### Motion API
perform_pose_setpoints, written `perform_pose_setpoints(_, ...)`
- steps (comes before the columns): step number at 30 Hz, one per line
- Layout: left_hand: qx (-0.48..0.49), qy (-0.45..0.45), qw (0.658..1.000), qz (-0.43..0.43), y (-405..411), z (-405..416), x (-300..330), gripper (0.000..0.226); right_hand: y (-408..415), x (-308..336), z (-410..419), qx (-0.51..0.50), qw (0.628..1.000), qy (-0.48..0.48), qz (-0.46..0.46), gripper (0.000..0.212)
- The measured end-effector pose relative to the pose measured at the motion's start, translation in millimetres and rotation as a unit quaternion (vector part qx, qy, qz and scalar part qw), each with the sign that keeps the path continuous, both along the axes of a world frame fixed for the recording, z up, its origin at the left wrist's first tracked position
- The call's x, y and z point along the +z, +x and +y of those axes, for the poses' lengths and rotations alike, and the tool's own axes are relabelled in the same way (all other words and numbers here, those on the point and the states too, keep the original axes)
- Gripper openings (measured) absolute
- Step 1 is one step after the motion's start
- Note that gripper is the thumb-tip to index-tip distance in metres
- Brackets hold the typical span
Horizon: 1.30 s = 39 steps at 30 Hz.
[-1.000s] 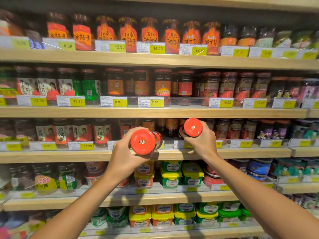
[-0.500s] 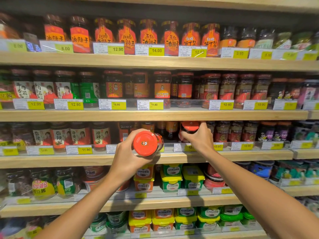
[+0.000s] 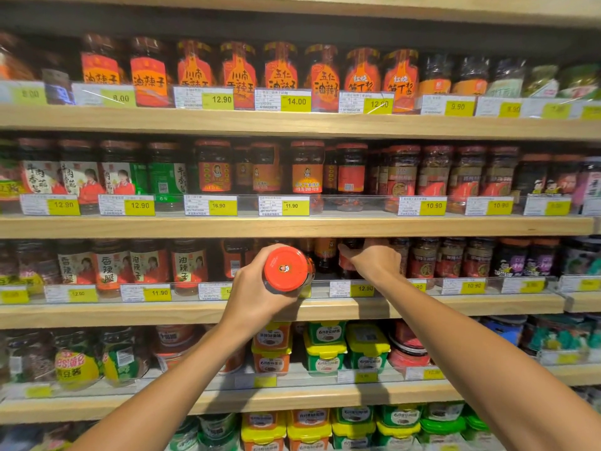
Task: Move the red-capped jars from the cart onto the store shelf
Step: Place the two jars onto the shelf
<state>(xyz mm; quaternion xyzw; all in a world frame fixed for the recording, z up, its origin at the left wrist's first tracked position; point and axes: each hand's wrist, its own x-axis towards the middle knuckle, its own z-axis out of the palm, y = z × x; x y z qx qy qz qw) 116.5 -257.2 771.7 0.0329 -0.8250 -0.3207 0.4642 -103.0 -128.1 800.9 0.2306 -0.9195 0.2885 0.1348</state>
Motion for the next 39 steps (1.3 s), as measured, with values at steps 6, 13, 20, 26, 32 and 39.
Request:
perform_pose_setpoints(6,0.009,-0.012,1.000,0.002,-16.9,-4.9,5.8,0.073,-4.7,-9.0,-1.8,-0.016,0.998,-0.016,0.060,0.076)
perform_pose_setpoints(13,0.015,-0.024,0.999,-0.028,-38.9,-9.1,2.5,0.076,-6.1,-7.6,2.4,0.005,0.999,-0.023,0.037,0.073)
perform_pose_setpoints(20,0.037,-0.001,0.998,-0.047,-57.6,-10.7,-0.5,0.059,-3.0,-9.2,12.3,0.031,0.997,-0.064,-0.027,0.039)
perform_pose_setpoints(26,0.059,0.019,0.993,-0.096,-76.4,-13.0,-0.5,0.058,10.5,-16.8,25.7,0.080,0.993,-0.089,0.002,0.044)
perform_pose_setpoints(32,0.061,0.091,0.988,-0.110,-95.4,-7.0,0.7,0.057,17.7,-21.0,47.8,0.110,0.990,-0.089,0.025,0.047)
perform_pose_setpoints(39,0.101,0.146,0.971,-0.158,-104.4,3.0,19.3,0.053,22.7,-22.2,63.3,0.150,0.984,-0.097,0.024,0.079)
